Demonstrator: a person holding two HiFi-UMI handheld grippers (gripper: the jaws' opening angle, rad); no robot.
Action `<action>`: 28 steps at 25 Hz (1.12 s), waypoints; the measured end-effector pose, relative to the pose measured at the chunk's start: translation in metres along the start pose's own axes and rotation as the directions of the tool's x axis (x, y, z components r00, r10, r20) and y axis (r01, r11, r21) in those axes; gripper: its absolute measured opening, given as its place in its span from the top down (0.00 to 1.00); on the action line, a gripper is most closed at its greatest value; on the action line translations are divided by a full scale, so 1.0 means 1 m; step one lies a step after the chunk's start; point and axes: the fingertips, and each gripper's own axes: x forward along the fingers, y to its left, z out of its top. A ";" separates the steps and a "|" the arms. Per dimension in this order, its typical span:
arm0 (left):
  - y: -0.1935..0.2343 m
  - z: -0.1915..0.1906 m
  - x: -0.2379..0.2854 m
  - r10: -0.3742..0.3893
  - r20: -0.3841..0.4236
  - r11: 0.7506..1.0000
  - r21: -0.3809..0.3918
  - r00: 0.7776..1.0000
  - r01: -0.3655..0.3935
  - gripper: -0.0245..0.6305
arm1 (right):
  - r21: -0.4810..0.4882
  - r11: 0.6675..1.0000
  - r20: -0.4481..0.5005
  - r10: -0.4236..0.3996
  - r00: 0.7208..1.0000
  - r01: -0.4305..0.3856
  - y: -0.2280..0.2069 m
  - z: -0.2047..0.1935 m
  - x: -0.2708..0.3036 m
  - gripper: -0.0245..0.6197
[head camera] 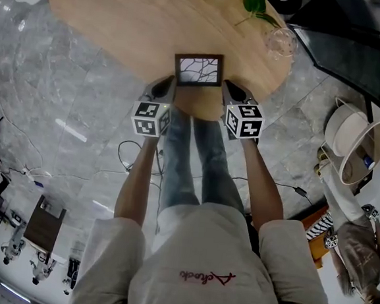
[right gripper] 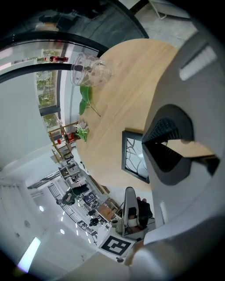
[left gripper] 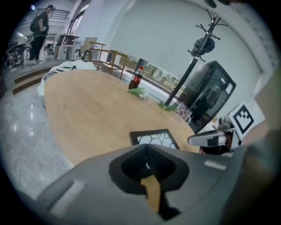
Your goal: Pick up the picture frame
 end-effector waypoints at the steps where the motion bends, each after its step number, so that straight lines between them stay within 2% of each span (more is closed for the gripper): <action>1: 0.001 0.001 0.003 -0.001 -0.004 1.000 -0.003 1.000 0.001 0.96 | 0.005 1.000 -0.004 -0.001 1.000 0.001 -0.002 0.001 0.004 0.95; 8: 0.009 -0.002 0.020 0.017 -0.048 1.000 -0.023 0.999 -0.018 0.96 | 0.022 1.000 -0.044 -0.011 0.999 0.012 -0.012 0.002 0.024 0.95; 10: 0.011 -0.002 0.025 0.016 -0.057 1.000 -0.020 0.998 -0.017 0.94 | 0.035 0.999 -0.050 -0.001 0.999 0.003 -0.012 0.002 0.030 0.84; 13: 0.013 -0.007 0.032 0.011 -0.081 0.999 -0.035 0.997 -0.014 0.82 | 0.049 0.999 -0.053 0.004 0.999 -0.002 -0.012 0.003 0.037 0.78; 14: 0.013 -0.008 0.034 0.013 -0.090 0.999 -0.038 0.996 -0.016 0.81 | 0.050 0.999 -0.054 0.000 0.999 0.003 -0.013 0.004 0.039 0.77; 15: 0.014 -0.008 0.036 0.016 -0.096 0.999 -0.039 0.995 -0.020 0.78 | 0.052 0.999 -0.056 -0.006 0.998 0.009 -0.014 0.004 0.040 0.77; 18: 0.016 -0.009 0.043 0.028 -0.107 0.999 -0.036 0.994 -0.032 0.77 | 0.062 0.998 -0.059 -0.013 0.998 0.017 -0.014 0.006 0.046 0.77; 28: 0.021 -0.010 0.053 0.033 -0.120 0.997 -0.060 0.992 -0.040 0.80 | 0.067 0.997 -0.079 -0.031 0.996 0.036 -0.014 0.004 0.055 0.82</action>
